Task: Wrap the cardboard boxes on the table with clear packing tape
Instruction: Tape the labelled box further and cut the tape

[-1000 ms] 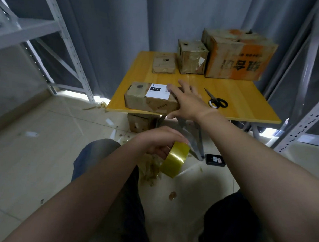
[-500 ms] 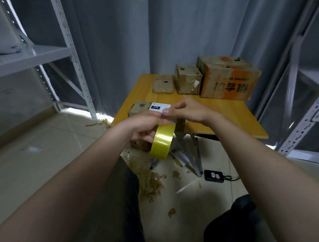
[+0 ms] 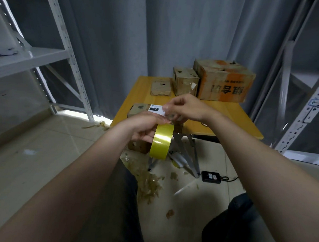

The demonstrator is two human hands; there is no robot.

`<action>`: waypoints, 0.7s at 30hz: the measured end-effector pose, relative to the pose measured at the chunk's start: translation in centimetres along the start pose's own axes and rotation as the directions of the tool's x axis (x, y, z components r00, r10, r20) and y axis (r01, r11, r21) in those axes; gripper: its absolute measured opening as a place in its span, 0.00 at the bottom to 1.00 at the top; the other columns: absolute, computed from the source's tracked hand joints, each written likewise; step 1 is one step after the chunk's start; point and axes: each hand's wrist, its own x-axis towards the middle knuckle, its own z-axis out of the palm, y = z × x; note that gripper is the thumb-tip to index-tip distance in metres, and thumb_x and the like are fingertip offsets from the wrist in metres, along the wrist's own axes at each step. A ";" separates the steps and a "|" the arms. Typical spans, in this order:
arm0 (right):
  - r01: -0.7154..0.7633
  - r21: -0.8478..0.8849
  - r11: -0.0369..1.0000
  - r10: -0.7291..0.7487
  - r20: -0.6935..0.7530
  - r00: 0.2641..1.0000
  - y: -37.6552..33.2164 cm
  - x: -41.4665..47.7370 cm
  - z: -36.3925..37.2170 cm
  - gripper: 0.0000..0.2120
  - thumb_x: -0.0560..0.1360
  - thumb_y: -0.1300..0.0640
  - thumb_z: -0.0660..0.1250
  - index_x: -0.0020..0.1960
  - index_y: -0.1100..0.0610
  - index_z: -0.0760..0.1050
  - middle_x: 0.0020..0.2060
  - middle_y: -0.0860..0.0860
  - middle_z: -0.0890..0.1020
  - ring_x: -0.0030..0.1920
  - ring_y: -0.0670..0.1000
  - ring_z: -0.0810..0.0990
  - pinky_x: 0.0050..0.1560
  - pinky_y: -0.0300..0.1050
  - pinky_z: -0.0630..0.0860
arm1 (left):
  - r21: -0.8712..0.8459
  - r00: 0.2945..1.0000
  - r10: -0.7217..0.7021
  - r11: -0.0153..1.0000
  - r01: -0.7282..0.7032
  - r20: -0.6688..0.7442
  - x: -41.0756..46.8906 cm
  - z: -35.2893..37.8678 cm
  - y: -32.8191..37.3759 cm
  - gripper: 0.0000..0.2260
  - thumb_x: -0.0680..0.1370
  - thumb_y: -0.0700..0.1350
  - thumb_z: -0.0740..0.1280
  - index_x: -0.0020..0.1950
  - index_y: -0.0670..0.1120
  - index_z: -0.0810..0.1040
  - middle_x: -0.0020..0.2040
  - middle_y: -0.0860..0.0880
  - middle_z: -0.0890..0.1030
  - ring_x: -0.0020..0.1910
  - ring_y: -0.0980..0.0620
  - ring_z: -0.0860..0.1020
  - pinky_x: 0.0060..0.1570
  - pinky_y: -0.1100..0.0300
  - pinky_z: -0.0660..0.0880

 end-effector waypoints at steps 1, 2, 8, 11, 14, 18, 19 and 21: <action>-0.006 0.005 1.000 0.005 0.015 1.000 0.1 0.0 0.0 0.23 0.77 0.48 0.74 0.69 0.54 0.77 0.47 0.49 0.87 0.44 0.49 0.85 0.46 0.49 0.82 | -0.008 1.000 0.005 1.000 -0.005 -0.001 0.0 0.0 0.0 0.09 0.85 0.46 0.65 0.63 0.46 0.79 0.38 0.47 0.87 0.34 0.52 0.86 0.32 0.59 0.82; -0.020 0.005 1.000 0.020 0.020 1.000 0.2 0.1 0.0 0.29 0.76 0.49 0.76 0.74 0.53 0.72 0.48 0.49 0.87 0.44 0.49 0.85 0.45 0.48 0.82 | -0.013 1.000 0.005 1.000 -0.005 0.000 -0.1 0.0 0.0 0.08 0.85 0.45 0.64 0.61 0.46 0.79 0.37 0.48 0.87 0.33 0.52 0.86 0.32 0.59 0.83; -0.069 -0.068 0.995 0.067 -0.034 0.997 0.5 0.6 -0.1 0.03 0.77 0.54 0.76 0.46 0.54 0.86 0.43 0.55 0.86 0.38 0.46 0.79 0.30 0.35 0.72 | -0.036 0.999 -0.020 0.999 0.019 -0.041 0.0 -0.4 -0.4 0.11 0.84 0.47 0.67 0.65 0.46 0.80 0.39 0.48 0.87 0.34 0.51 0.86 0.32 0.58 0.82; -0.031 -0.086 0.996 0.025 -0.080 0.996 -0.4 1.0 0.1 0.04 0.77 0.57 0.75 0.45 0.57 0.86 0.41 0.48 0.85 0.39 0.39 0.81 0.38 0.35 0.74 | -0.090 0.995 -0.029 0.996 0.020 -0.095 0.1 -0.3 -0.8 0.14 0.82 0.49 0.69 0.67 0.47 0.79 0.38 0.49 0.87 0.34 0.52 0.86 0.32 0.58 0.82; -0.021 -0.152 0.988 -0.001 -0.145 0.989 -1.2 1.6 0.4 0.06 0.78 0.55 0.75 0.42 0.53 0.83 0.43 0.47 0.85 0.41 0.42 0.81 0.37 0.35 0.73 | -0.167 0.992 0.006 0.986 -0.027 -0.124 0.4 -0.2 -0.9 0.18 0.81 0.49 0.72 0.69 0.46 0.77 0.45 0.48 0.88 0.38 0.54 0.86 0.32 0.59 0.81; -0.030 -0.169 0.985 -0.013 -0.249 0.969 -1.1 2.0 0.3 0.09 0.78 0.54 0.74 0.40 0.51 0.80 0.45 0.53 0.86 0.40 0.49 0.83 0.35 0.40 0.76 | -0.246 0.989 0.058 0.965 -0.091 -0.137 0.6 0.0 -0.9 0.21 0.81 0.51 0.71 0.73 0.50 0.73 0.55 0.46 0.87 0.52 0.50 0.87 0.41 0.57 0.82; -0.026 -0.181 0.983 -0.021 -0.251 0.968 -1.2 2.0 0.2 0.10 0.78 0.54 0.74 0.39 0.51 0.80 0.45 0.51 0.85 0.40 0.48 0.83 0.37 0.40 0.76 | -0.242 0.987 0.064 0.965 -0.098 -0.146 0.6 0.1 -0.9 0.18 0.82 0.51 0.70 0.71 0.51 0.74 0.52 0.46 0.88 0.49 0.52 0.87 0.39 0.58 0.82; -0.016 -0.211 0.977 -0.037 -0.246 0.969 -1.5 1.8 0.2 0.12 0.78 0.56 0.75 0.37 0.50 0.79 0.46 0.50 0.84 0.39 0.41 0.79 0.42 0.40 0.75 | -0.215 0.988 0.066 0.972 -0.095 -0.139 0.8 0.6 -0.8 0.12 0.83 0.50 0.69 0.66 0.50 0.77 0.46 0.47 0.88 0.39 0.55 0.86 0.31 0.61 0.79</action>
